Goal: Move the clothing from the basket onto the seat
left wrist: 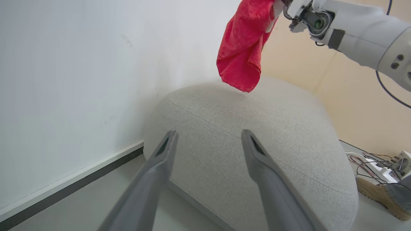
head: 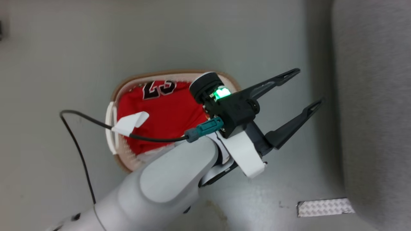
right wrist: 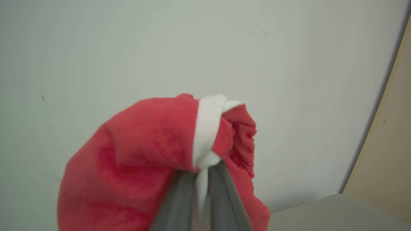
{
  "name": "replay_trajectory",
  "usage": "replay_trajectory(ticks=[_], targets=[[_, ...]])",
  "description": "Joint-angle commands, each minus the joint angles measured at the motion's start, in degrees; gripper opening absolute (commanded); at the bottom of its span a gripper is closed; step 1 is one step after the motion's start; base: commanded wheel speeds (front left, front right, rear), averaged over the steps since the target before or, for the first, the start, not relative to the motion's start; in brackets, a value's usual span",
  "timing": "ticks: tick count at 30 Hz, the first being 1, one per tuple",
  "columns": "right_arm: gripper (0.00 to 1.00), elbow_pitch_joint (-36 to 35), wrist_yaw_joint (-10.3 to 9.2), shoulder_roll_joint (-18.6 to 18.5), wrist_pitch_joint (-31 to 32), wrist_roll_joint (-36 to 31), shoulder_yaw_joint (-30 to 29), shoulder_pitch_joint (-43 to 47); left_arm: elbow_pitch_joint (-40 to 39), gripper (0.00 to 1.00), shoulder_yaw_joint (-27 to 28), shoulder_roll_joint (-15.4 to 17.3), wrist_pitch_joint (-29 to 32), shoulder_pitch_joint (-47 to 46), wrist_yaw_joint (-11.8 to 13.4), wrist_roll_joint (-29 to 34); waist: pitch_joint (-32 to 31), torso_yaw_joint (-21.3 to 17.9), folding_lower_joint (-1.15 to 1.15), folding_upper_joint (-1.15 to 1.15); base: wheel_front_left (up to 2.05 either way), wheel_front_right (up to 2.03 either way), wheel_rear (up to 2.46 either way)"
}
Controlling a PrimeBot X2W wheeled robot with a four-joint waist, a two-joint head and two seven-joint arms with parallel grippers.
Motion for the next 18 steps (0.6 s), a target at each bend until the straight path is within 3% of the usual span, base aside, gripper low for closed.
replay_trajectory(ticks=[1,6,12,13,14,15,18], targets=[[0.0,1.27,-0.14,-1.06,0.02,-1.45,-0.95,-1.9,-0.16,1.0,0.19,-0.6,-0.38,-1.01,0.0,0.85,5.01,4.22,-0.02,0.0,0.0,0.0,0.0],[0.0,8.07,-0.15,-1.74,-0.82,-5.89,-3.21,-4.36,-0.58,1.0,1.5,-1.55,-0.34,1.02,0.16,1.03,6.88,6.15,-0.02,0.0,0.0,0.0,0.0],[0.0,18.93,-0.15,0.9,-2.64,-10.26,-7.84,-0.33,-1.3,1.0,3.27,-1.67,-0.35,4.36,0.33,1.93,6.88,6.74,-0.02,0.0,0.0,0.0,0.0],[0.21,20.24,-0.15,1.63,-3.01,-10.87,-8.32,0.32,-1.2,1.0,3.47,-1.43,-0.35,4.86,0.31,2.13,6.57,6.56,-0.02,0.0,0.0,0.0,0.0],[0.36,21.61,-0.15,2.9,-3.32,-11.01,-8.47,1.01,-1.02,1.0,3.78,-1.08,-0.35,5.43,0.29,2.32,6.09,6.29,-0.02,0.0,0.0,0.0,0.0],[0.99,22.74,-0.15,3.92,-3.39,-10.9,-8.3,1.92,-0.9,1.0,4.0,-0.86,-0.35,6.05,0.26,2.32,5.62,6.05,-0.02,0.0,0.0,0.0,0.0],[1.0,24.57,-0.15,4.7,-4.14,-10.38,-7.56,4.38,-0.2,1.0,4.98,-0.43,-0.36,7.93,0.17,2.14,3.29,5.34,-0.02,0.0,0.0,0.0,0.0]])
